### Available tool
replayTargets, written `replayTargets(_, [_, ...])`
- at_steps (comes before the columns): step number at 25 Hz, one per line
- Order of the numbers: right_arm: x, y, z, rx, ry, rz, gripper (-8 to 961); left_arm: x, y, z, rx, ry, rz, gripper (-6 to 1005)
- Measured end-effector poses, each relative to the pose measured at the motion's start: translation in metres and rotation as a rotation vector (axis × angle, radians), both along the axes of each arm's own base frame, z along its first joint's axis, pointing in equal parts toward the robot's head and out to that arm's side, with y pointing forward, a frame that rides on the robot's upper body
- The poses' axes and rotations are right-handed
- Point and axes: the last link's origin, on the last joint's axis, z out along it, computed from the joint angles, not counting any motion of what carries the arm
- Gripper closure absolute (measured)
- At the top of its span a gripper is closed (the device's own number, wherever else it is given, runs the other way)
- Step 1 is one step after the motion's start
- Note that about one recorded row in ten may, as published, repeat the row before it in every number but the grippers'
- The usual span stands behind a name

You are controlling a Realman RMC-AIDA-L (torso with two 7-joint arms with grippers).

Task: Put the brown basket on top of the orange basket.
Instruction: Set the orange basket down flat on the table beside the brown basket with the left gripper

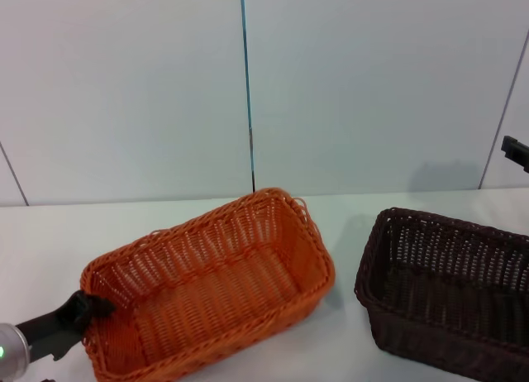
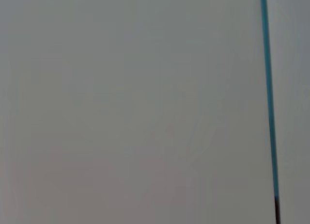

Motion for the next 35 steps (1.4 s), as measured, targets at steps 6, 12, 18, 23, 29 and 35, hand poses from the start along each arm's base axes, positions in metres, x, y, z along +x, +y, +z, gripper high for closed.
replayTargets(6, [0.000, 0.001, 0.000, 0.004, -0.001, -0.002, 395, 0.002, -0.001, -0.005, -0.016, -0.007, -0.004, 772])
replayTargets(12, [0.001, 0.000, -0.001, 0.004, -0.002, -0.006, 395, 0.009, 0.001, -0.012, -0.043, -0.010, -0.031, 769])
replayTargets(18, [0.006, -0.001, -0.001, 0.009, -0.001, -0.022, 394, 0.012, -0.003, -0.014, -0.031, -0.081, -0.039, 766])
replayTargets(23, [0.009, -0.002, -0.001, 0.015, -0.007, -0.038, 394, 0.018, -0.001, -0.013, -0.022, -0.109, -0.060, 762])
replayTargets(29, [0.013, -0.002, -0.001, 0.020, -0.026, -0.046, 394, 0.019, 0.002, -0.011, -0.009, -0.089, -0.086, 758])
replayTargets(35, [0.015, -0.002, -0.001, 0.028, -0.032, -0.055, 394, 0.016, -0.003, -0.012, 0.059, -0.133, -0.096, 631])
